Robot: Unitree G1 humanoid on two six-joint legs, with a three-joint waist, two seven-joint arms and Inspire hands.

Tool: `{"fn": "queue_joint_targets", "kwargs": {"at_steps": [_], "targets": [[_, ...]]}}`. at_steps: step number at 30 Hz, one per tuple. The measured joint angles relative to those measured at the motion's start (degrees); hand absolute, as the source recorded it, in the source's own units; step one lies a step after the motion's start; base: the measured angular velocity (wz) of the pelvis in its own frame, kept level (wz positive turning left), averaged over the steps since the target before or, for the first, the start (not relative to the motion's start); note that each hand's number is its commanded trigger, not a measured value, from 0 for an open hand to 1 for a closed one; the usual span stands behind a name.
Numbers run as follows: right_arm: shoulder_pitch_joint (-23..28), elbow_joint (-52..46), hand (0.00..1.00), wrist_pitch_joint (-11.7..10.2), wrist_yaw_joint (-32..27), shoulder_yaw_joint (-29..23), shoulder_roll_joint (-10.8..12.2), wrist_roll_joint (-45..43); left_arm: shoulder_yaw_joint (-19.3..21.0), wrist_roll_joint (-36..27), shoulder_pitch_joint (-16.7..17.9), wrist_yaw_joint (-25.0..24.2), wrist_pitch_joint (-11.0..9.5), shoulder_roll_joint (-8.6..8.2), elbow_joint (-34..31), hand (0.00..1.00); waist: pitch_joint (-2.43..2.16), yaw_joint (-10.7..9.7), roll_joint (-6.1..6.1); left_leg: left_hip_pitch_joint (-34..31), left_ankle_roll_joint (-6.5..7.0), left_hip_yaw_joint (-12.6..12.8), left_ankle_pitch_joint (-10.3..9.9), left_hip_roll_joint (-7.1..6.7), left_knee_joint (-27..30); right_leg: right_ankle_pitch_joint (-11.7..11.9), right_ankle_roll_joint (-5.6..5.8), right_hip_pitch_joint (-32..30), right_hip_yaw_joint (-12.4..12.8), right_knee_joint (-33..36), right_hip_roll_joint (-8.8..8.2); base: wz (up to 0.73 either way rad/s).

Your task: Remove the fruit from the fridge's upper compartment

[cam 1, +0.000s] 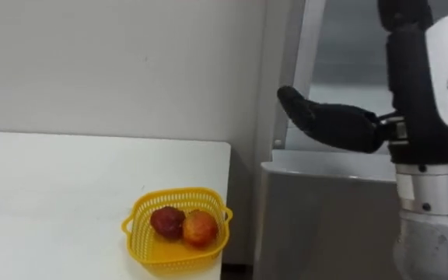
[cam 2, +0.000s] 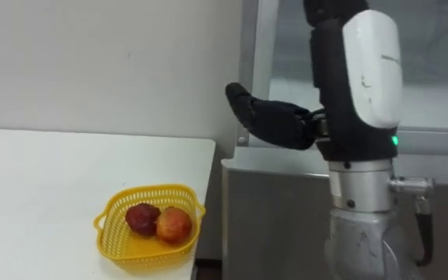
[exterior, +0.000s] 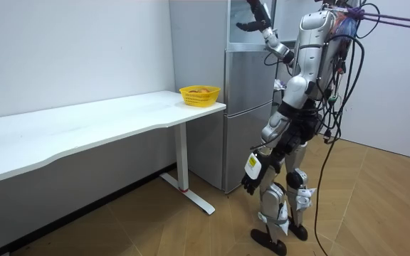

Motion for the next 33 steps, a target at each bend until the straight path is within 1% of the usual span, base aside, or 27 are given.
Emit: {"fn": "queue_joint_targets", "kwargs": {"at_steps": [1, 3, 4, 5, 7, 8, 9, 11, 13, 14, 15, 16, 17, 19, 23, 26, 30, 33], "targets": [[1.6, -0.6, 0.00, -0.5, -0.6, -1.1, 0.1, 0.2, 0.0, 0.0, 0.0, 0.0, 0.0, -0.03, 0.0, 0.00, 0.01, -0.2, 0.27, 0.4, 0.00, 0.9, 0.0, 0.25, -0.3, 0.0, -0.03, 0.1, 0.2, 0.1, 0.01, -0.22], [3.9, -1.2, 0.00, -0.7, -1.6, -2.4, 0.8, 0.8, 0.0, 0.1, 0.2, 0.0, 0.0, -0.05, 0.2, 0.00, 0.02, -0.8, 0.64, 0.9, -0.01, 1.2, 0.0, 0.30, -0.7, 0.0, -0.03, 0.3, 0.4, 0.2, -0.04, -0.13], [5.2, -1.7, 0.00, -0.7, -1.8, -3.4, 1.9, 1.2, 0.1, 0.1, 0.1, 0.1, -0.2, -0.17, 1.0, 0.00, -0.07, -1.7, 0.76, 1.2, -0.03, 1.2, 0.0, 0.30, -0.8, 0.0, -0.03, 0.4, 0.4, 0.2, -0.01, -0.09], [6.6, -2.3, 0.00, -0.7, -2.4, -4.5, 2.5, 2.2, 0.1, 0.2, 0.2, 0.1, -0.2, -0.25, 1.1, 0.00, -0.09, -2.1, 0.82, 1.4, -0.09, 1.4, 0.0, 0.32, -1.0, 0.0, -0.03, 0.3, 1.2, 0.2, 0.10, -0.13], [8.5, -2.7, 0.00, -0.8, -3.0, -5.5, 2.6, 3.3, 0.2, 0.2, 0.4, 0.1, -0.2, -0.33, 1.2, 0.00, -0.13, -2.8, 0.80, 1.6, -0.17, 1.6, 0.0, 0.36, -1.2, 0.0, -0.03, 0.3, 1.7, 0.1, 0.19, -0.12], [10.5, -3.3, 0.00, -0.7, -3.3, -6.3, 2.6, 3.5, 0.2, 0.2, 0.4, 0.1, -0.2, -0.34, 1.3, 0.00, -0.28, -3.0, 0.71, 1.7, -0.19, 1.9, 0.0, 0.39, -1.3, 0.0, -0.04, 0.3, 1.8, -0.2, 0.24, -0.09], [11.6, -3.6, 0.00, -0.7, -3.6, -6.4, 2.6, 3.4, 0.2, 0.2, 0.4, 0.1, -0.2, -0.34, 1.3, 0.00, -0.31, -3.0, 0.68, 1.8, -0.20, 2.1, 0.0, 0.42, -1.4, 0.0, -0.05, 0.2, 2.0, -0.3, 0.25, -0.13], [16.0, -3.8, 0.00, -0.7, -4.6, -6.4, 2.6, 3.6, 0.2, 0.1, 1.1, 1.0, -0.2, -0.45, 1.2, 0.00, -0.47, -2.9, 0.49, 2.5, -0.22, 3.0, 0.1, 0.43, -2.1, 0.0, -0.06, -0.1, 3.2, -0.3, 0.31, -0.21], [18.8, -3.9, 0.00, -0.7, -4.8, -6.4, 2.6, 4.0, 0.5, 0.1, 1.4, 1.4, -0.1, -0.66, 1.2, 0.00, -0.61, -3.1, 0.31, 2.6, -0.21, 3.7, 0.1, 0.40, -2.4, 0.0, -0.02, -0.2, 3.3, -0.3, 0.27, -0.13], [19.8, -3.9, 0.00, -0.7, -4.9, -6.4, 2.6, 4.5, 0.8, 0.0, 1.4, 1.4, -0.1, -0.68, 1.2, 0.00, -0.58, -3.2, 0.08, 2.6, -0.20, 3.8, 0.1, 0.40, -2.5, 0.0, -0.01, -0.3, 3.5, -0.3, 0.23, -0.08], [20.2, -3.8, 0.00, -0.7, -4.9, -6.4, 2.6, 4.8, 1.1, 0.0, 1.4, 1.4, -0.1, -0.68, 1.2, 0.00, -0.56, -3.4, -0.09, 2.5, -0.20, 3.8, 0.1, 0.40, -2.5, 0.0, -0.01, -0.3, 3.5, -0.3, 0.22, 0.00], [21.0, -3.8, 0.00, -0.6, -5.0, -6.4, 2.6, 5.3, 1.1, -0.5, 1.4, 1.6, 0.1, -0.64, 1.2, 0.00, -0.63, -4.1, -0.43, 2.6, -0.20, 4.0, 0.1, 0.42, -2.6, 0.0, 0.00, -0.4, 3.4, -0.3, 0.21, 0.00], [22.1, -3.8, 0.00, -0.7, -5.0, -6.4, 2.6, 5.6, 1.1, -1.0, 1.4, 2.0, 0.4, -0.62, 1.2, 0.00, -0.69, -4.2, -0.73, 2.8, -0.20, 4.1, 0.1, 0.43, -2.9, -0.1, 0.04, -0.4, 3.5, -0.3, 0.19, 0.00], [23.2, -3.8, 0.00, -0.7, -4.9, -6.4, 2.6, 6.4, 1.0, -1.4, 1.5, 2.3, 0.5, -0.52, 1.2, 0.00, -0.63, -4.5, -0.88, 3.0, -0.19, 4.2, 0.1, 0.42, -2.9, -0.1, 0.07, -0.4, 4.1, -0.3, 0.20, -0.09], [26.4, -3.3, 0.00, -0.7, -4.8, -6.7, 2.6, 7.9, 1.1, -2.1, 1.7, 2.5, 0.5, -0.42, 1.2, 0.00, -0.42, -4.9, -0.96, 3.2, -0.10, 4.7, 0.0, 0.42, -3.0, -0.1, 0.10, -0.5, 4.8, -0.3, 0.20, -0.07], [28.1, -2.4, 0.00, -0.6, -4.0, -7.6, 2.6, 7.8, 1.1, -2.1, 1.9, 2.4, 0.5, -0.46, 1.2, 0.00, -0.29, -5.0, -0.72, 3.4, -0.05, 5.1, -0.2, 0.46, -3.0, -0.2, 0.22, -0.6, 5.3, -0.4, 0.22, -0.07], [29.1, -2.1, 0.00, -0.6, -3.9, -9.0, 2.5, 7.8, 1.1, -2.2, 2.0, 2.2, 0.5, -0.46, 1.2, 0.00, -0.24, -5.1, -0.55, 3.3, -0.04, 5.7, -0.4, 0.49, -3.0, -0.3, 0.31, -1.2, 6.3, -0.4, 0.28, -0.12], [30.4, -2.1, 0.00, -0.7, -4.0, -9.1, 2.6, 7.8, 1.2, -2.1, 2.1, 2.2, 0.5, -0.47, 1.2, 0.00, -0.23, -5.8, -0.48, 3.3, -0.01, 5.8, -0.5, 0.48, -3.0, -0.3, 0.31, -1.3, 6.4, -0.2, 0.30, -0.01]]}}
